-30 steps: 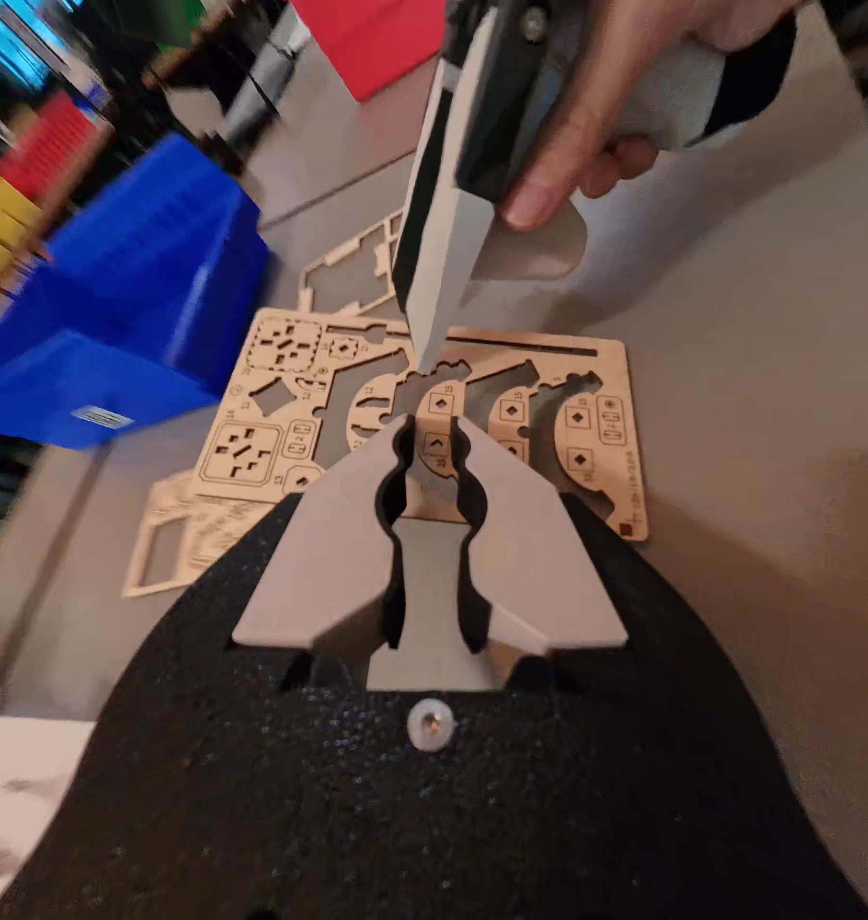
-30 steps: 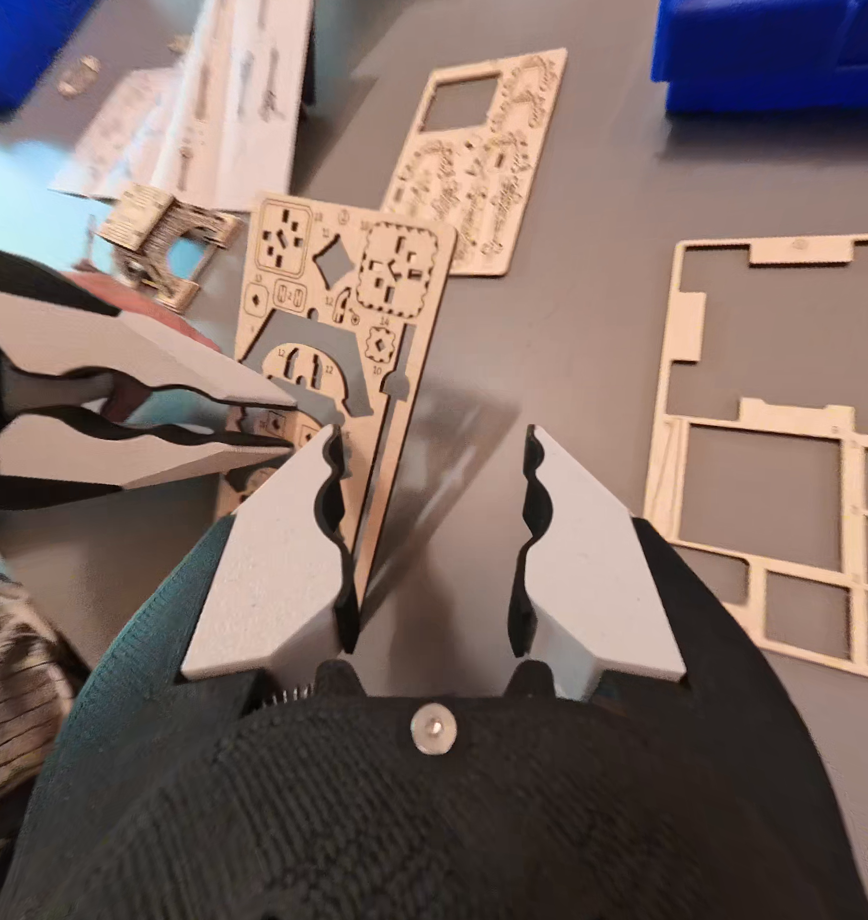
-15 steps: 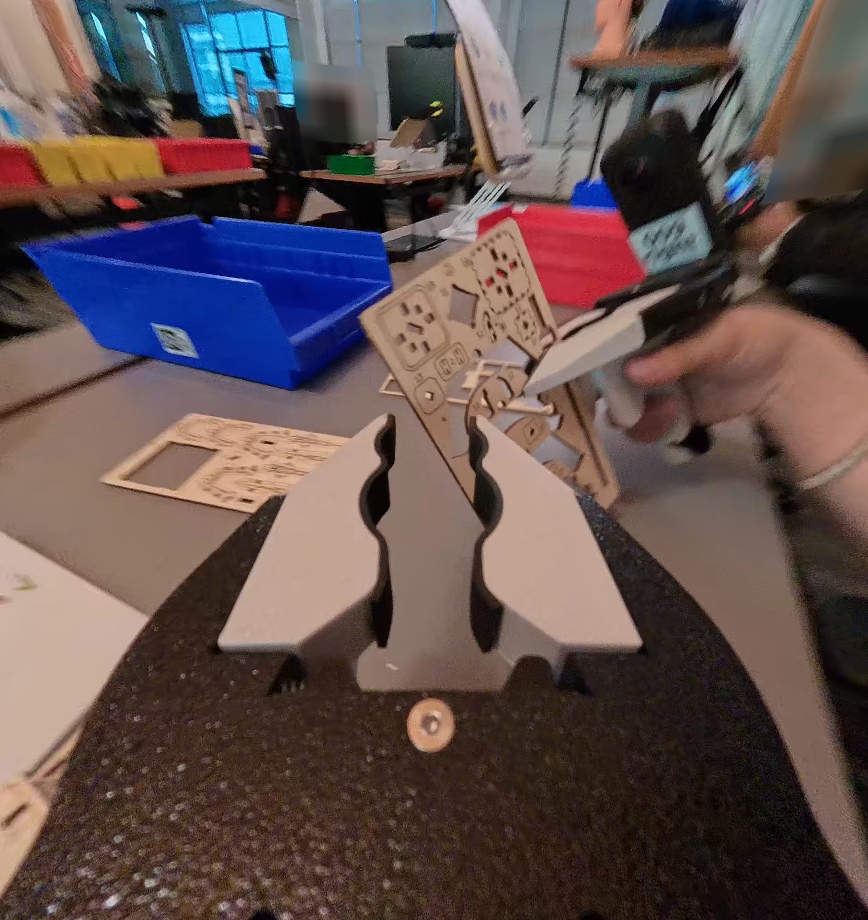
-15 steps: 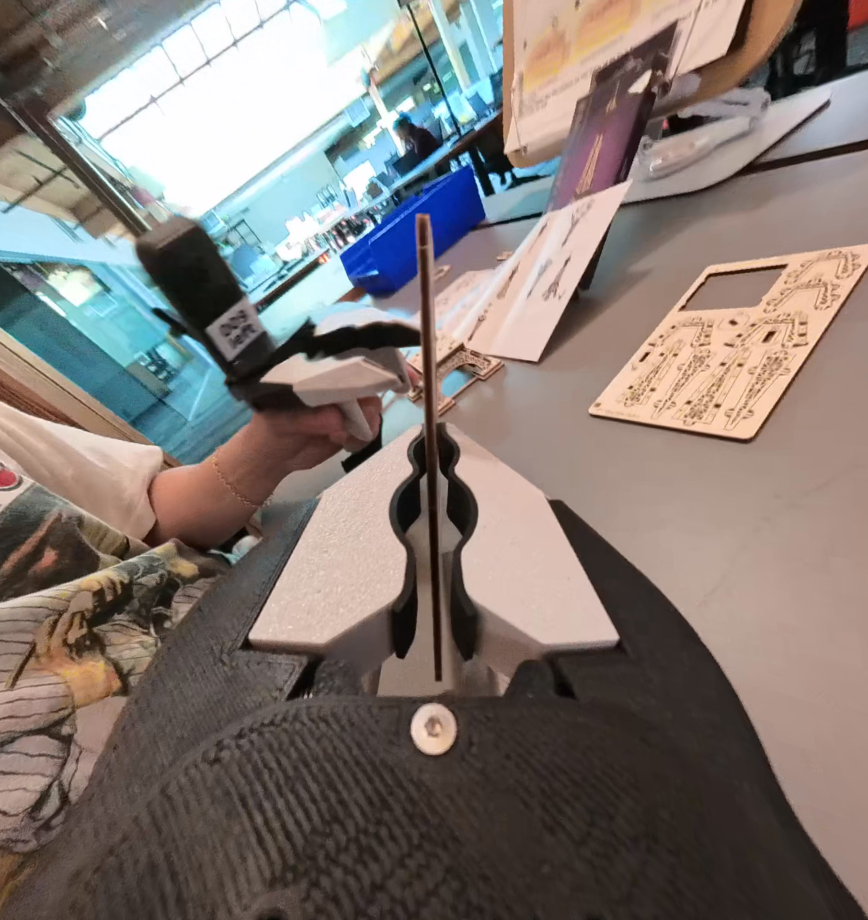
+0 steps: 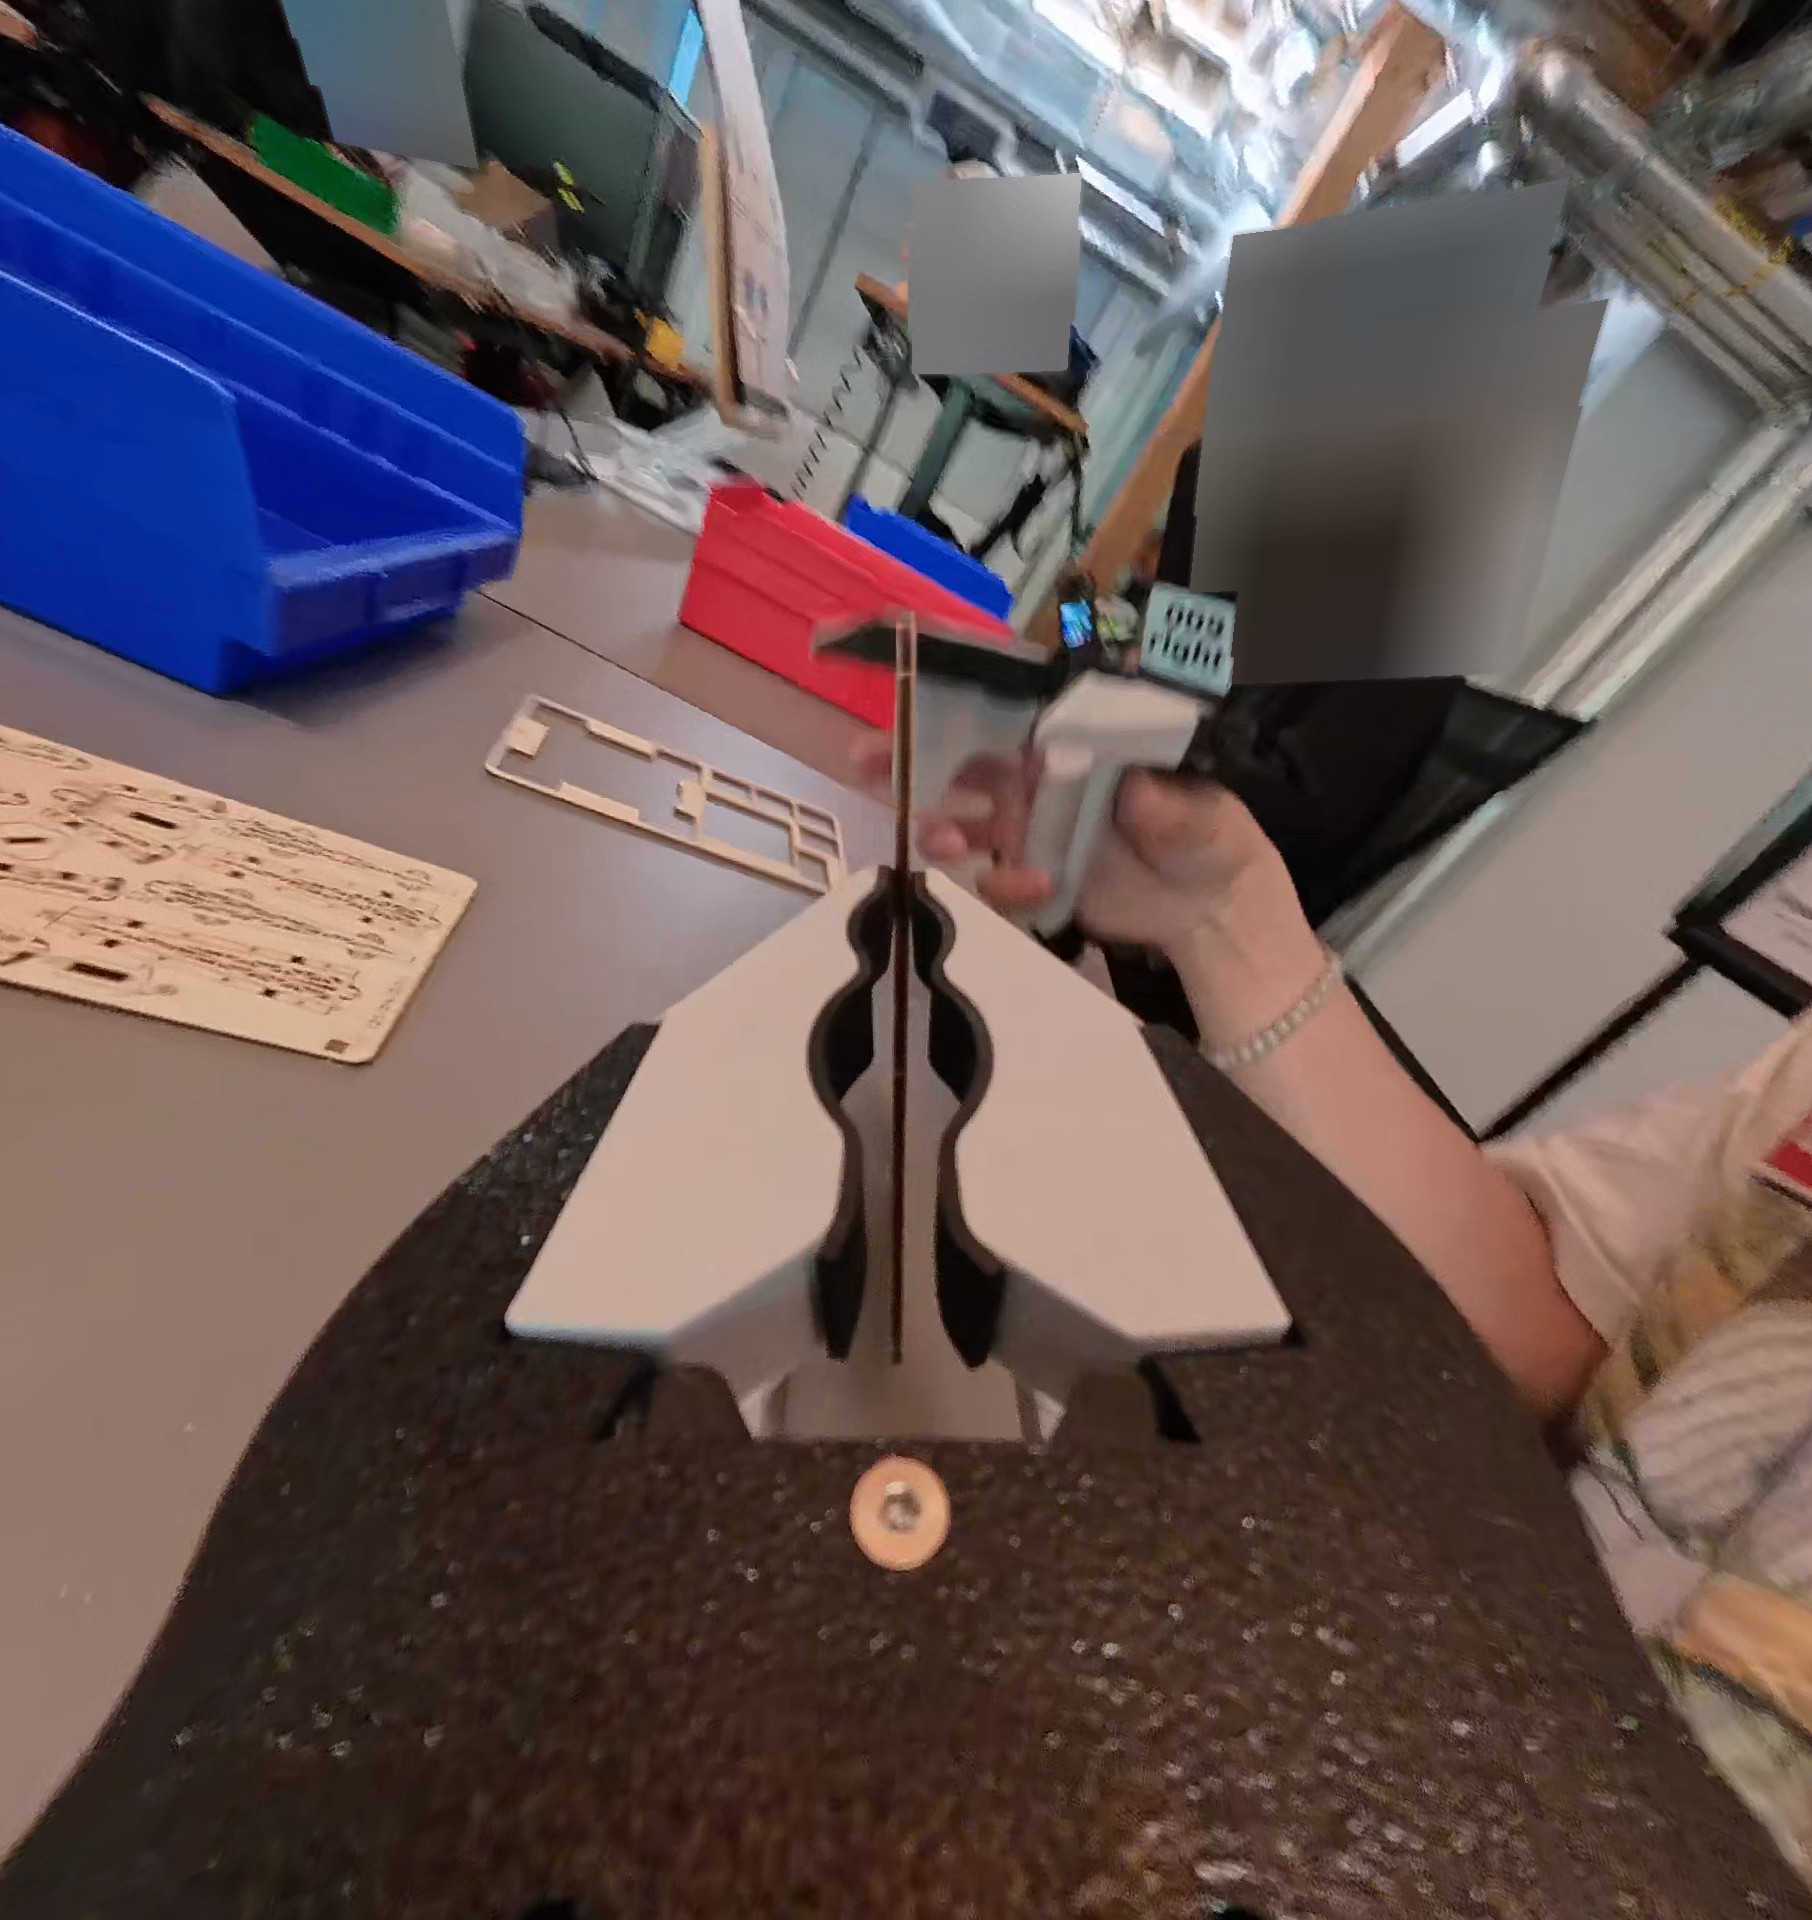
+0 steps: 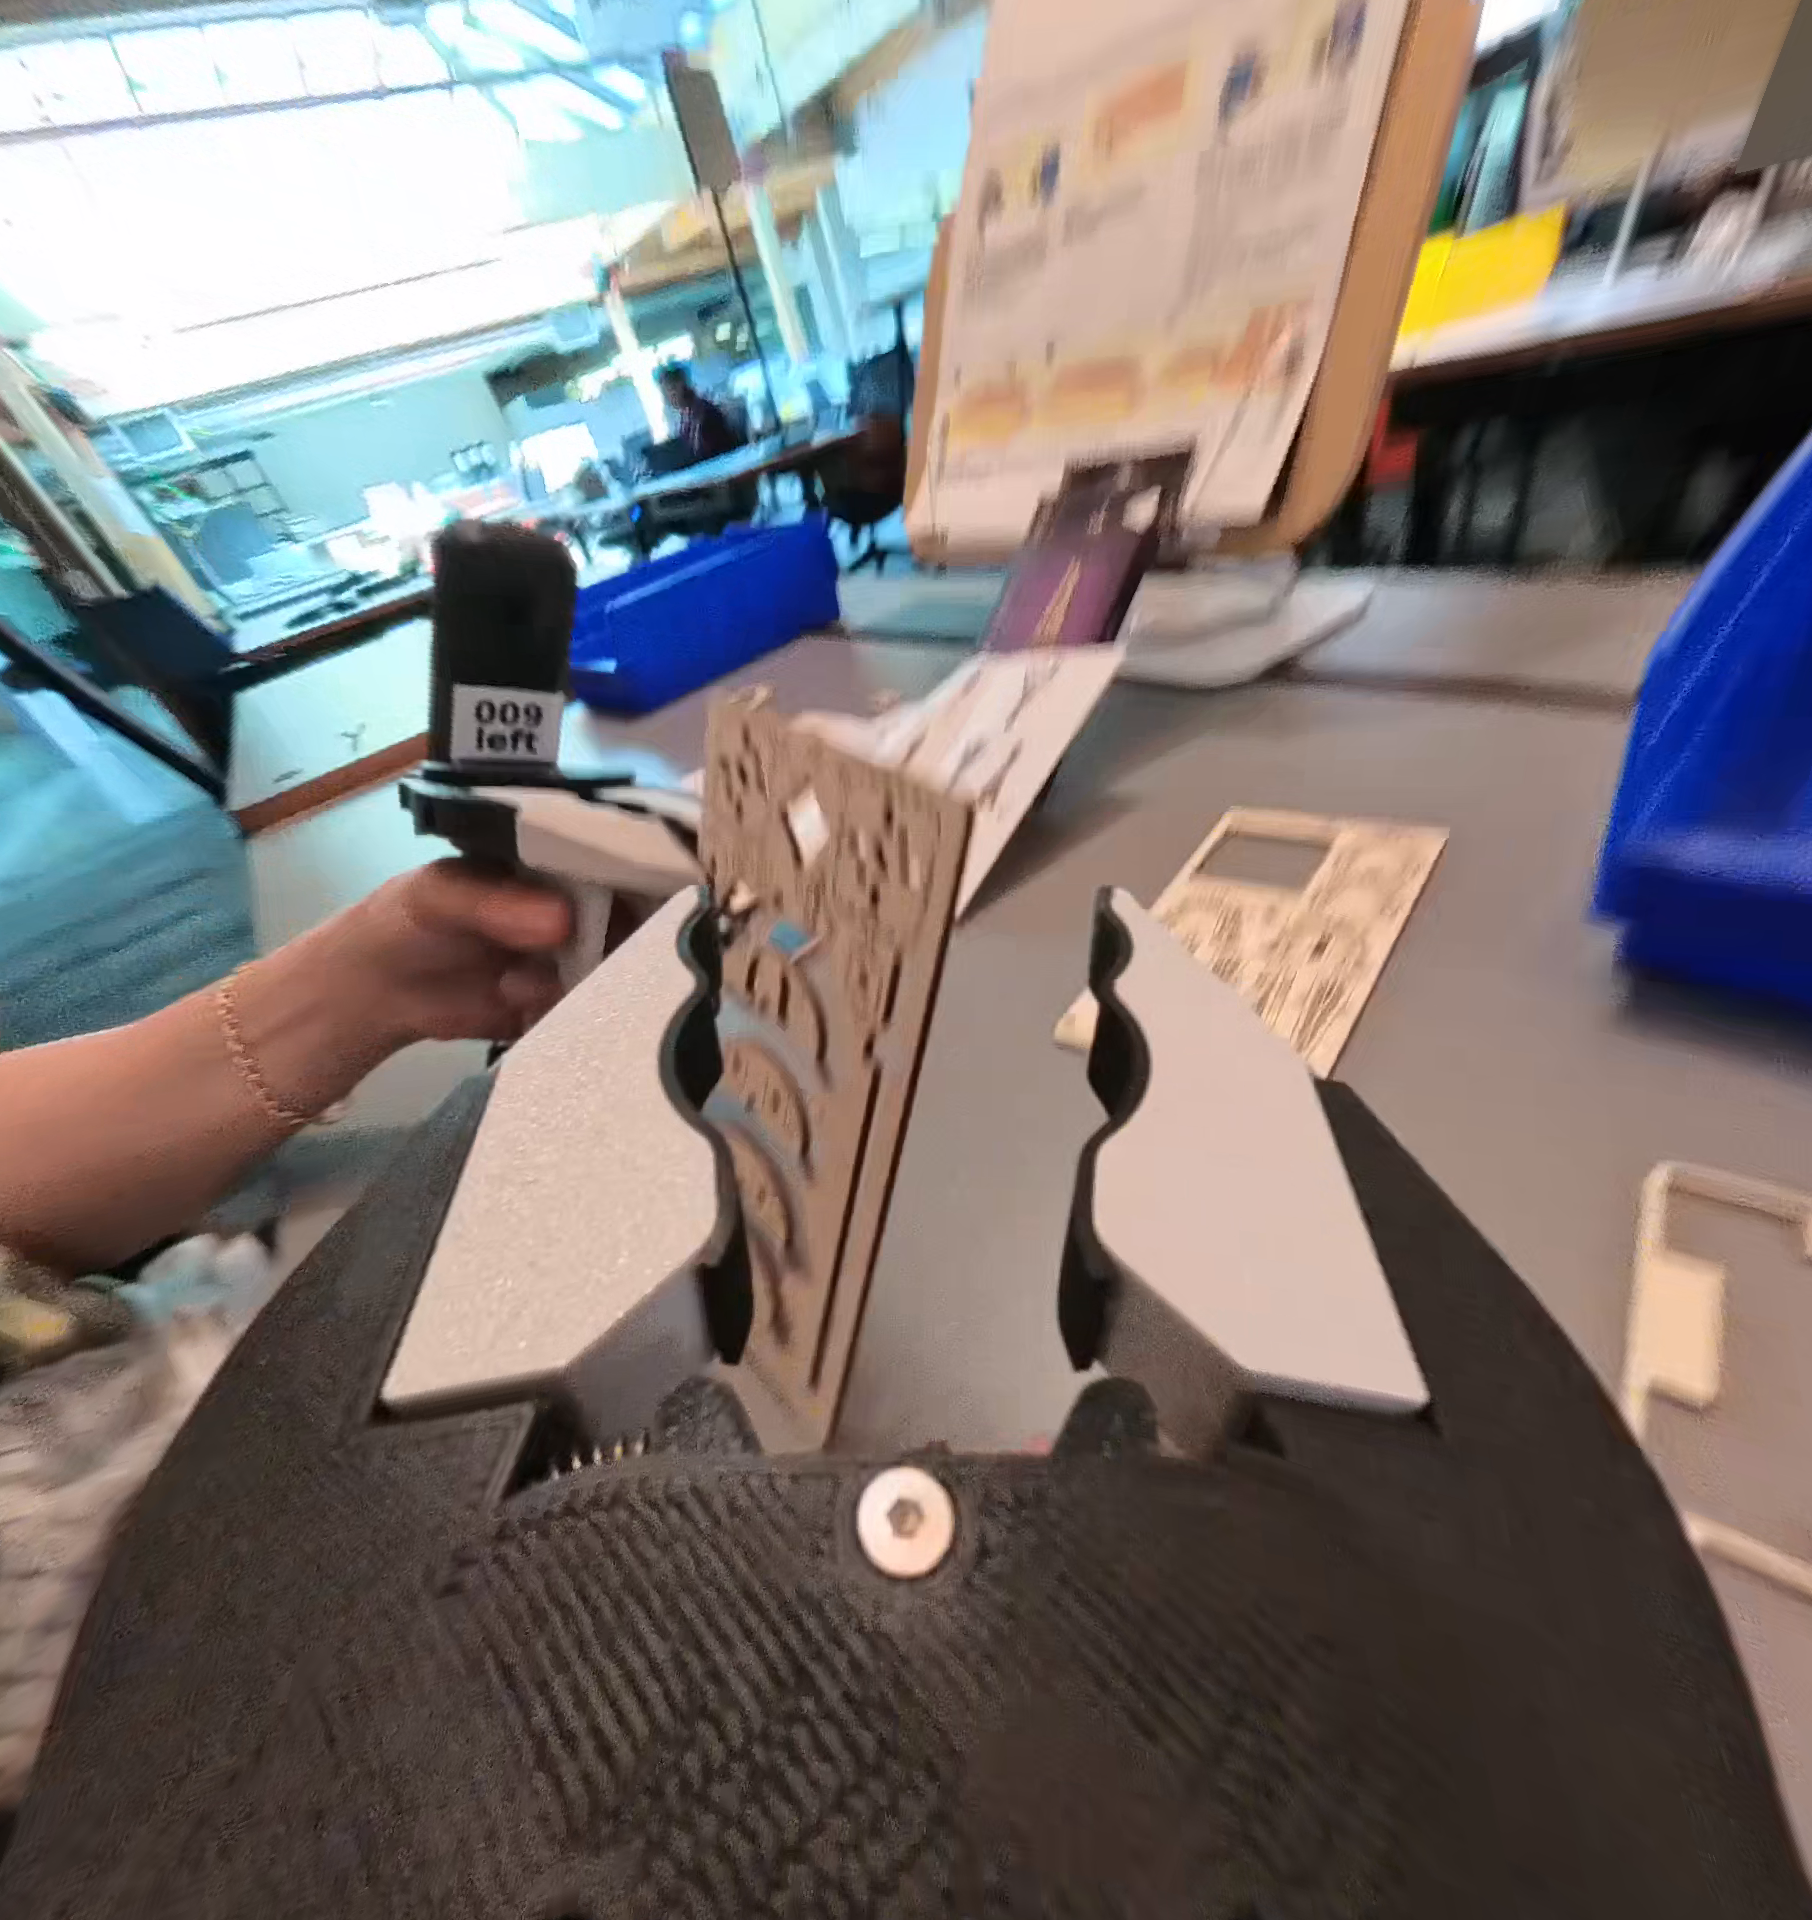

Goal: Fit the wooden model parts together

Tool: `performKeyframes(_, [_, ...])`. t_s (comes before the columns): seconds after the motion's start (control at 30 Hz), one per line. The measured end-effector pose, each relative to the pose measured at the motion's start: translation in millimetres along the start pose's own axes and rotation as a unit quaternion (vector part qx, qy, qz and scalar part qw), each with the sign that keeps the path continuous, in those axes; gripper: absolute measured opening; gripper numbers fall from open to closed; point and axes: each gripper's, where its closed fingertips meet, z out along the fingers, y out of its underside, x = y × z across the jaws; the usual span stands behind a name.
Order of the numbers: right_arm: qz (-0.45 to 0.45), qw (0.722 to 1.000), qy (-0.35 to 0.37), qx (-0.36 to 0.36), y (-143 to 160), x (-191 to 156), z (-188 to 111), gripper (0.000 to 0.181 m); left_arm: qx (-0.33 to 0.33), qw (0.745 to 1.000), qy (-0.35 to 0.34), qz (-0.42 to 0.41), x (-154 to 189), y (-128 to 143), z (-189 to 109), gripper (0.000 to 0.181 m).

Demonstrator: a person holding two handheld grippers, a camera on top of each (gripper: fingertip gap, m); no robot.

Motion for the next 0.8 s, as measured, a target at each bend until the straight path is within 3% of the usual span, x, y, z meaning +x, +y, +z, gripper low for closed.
performKeyframes(0.07, [-0.074, 0.996, 0.001, 0.049, -24.8, -17.2, -5.1, 0.067, -0.062, 0.997, 0.053, 0.009, 16.5, 13.9, -1.6, 0.000])
performKeyframes(0.13, [-0.134, 0.990, -0.021, 0.046, -31.0, -41.7, -5.0, 0.067, -0.128, 0.987, 0.101, 0.013, 31.2, 27.3, -5.1, 0.000])
performKeyframes(0.3, [-0.139, 0.981, -0.088, -0.107, 16.4, -70.3, 8.2, 0.062, -0.225, 0.964, 0.142, 0.009, 38.7, 34.6, -11.8, 0.000])
performKeyframes(0.43, [-0.084, 0.982, -0.109, -0.132, 32.2, -66.8, 20.1, 0.031, -0.279, 0.946, 0.161, 0.020, 35.9, 36.2, -17.8, 0.000])
performKeyframes(0.53, [-0.023, 0.984, -0.154, -0.084, 21.9, -72.6, 25.9, 0.001, -0.265, 0.954, 0.138, 0.022, 23.5, 21.1, -12.9, 0.001])
performKeyframes(0.67, [0.097, 0.985, -0.144, -0.003, 2.3, -50.9, 29.5, 0.000, -0.172, 0.980, 0.090, 0.036, 7.8, -11.0, -2.2, 0.011])
performKeyframes(0.8, [0.152, 0.977, -0.144, 0.038, -4.7, -37.7, 26.1, 0.000, -0.142, 0.985, 0.100, 0.017, 5.2, -15.4, 2.2, 0.000])
